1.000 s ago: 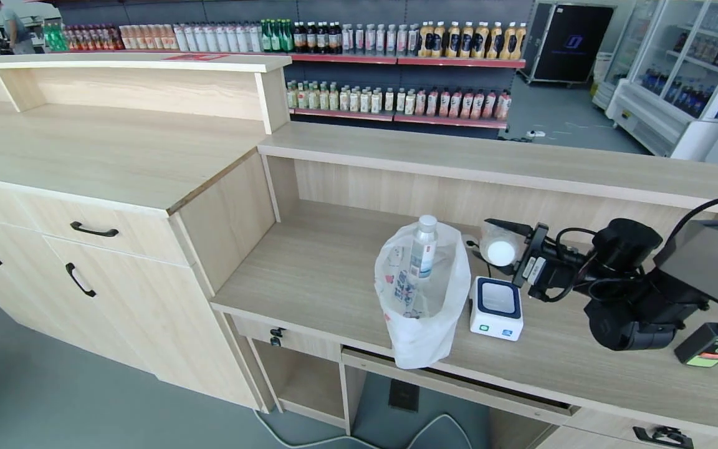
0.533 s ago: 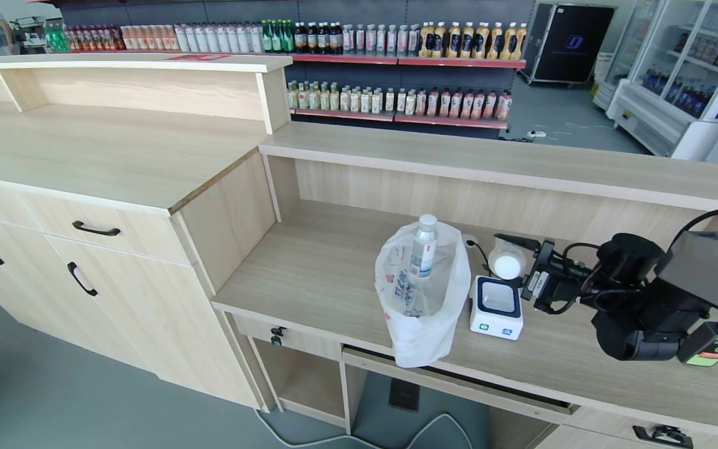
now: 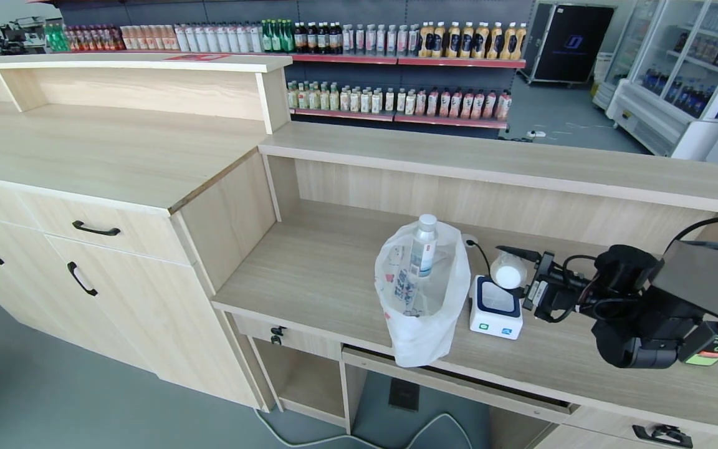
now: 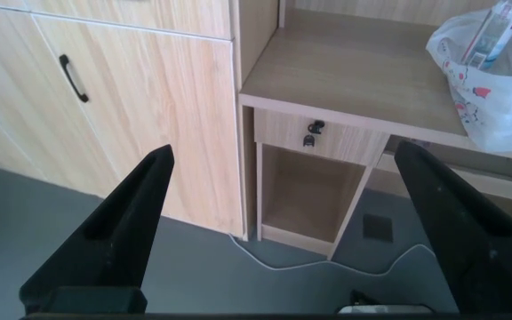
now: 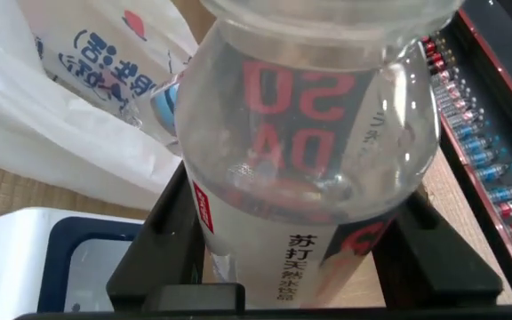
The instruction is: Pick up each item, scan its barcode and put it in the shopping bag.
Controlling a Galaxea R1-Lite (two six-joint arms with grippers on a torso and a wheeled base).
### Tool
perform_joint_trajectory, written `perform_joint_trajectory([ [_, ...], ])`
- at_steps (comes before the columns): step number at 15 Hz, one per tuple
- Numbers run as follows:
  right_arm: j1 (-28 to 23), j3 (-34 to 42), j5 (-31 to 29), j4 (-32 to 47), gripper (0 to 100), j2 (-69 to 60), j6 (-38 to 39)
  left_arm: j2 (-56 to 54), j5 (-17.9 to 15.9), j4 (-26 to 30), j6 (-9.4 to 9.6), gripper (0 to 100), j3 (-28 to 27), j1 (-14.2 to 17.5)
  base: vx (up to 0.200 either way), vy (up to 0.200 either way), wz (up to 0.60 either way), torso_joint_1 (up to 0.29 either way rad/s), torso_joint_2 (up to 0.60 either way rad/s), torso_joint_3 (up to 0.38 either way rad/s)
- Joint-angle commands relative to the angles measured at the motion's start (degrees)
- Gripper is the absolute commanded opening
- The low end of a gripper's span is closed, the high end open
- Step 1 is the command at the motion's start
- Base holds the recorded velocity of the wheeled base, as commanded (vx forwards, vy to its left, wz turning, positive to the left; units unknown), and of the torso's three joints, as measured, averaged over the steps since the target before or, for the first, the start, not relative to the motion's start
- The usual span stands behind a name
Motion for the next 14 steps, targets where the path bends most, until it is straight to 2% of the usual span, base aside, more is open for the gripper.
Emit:
perform_joint_trajectory([
  [1,0.25,-0.04,0.09,-0.08,0,1.20,0.00,-0.02,0.00,-0.01,0.00,100,0.00,0.00,0.000,0.000,0.00,0.000,0.00,0.000],
  [14,2.71,-6.10,0.01,-0.08,0,6.03,2.90,-0.02,0.00,-0.01,0.00,100,0.00,0.00,0.000,0.000,0.00,0.000,0.00,0.000],
])
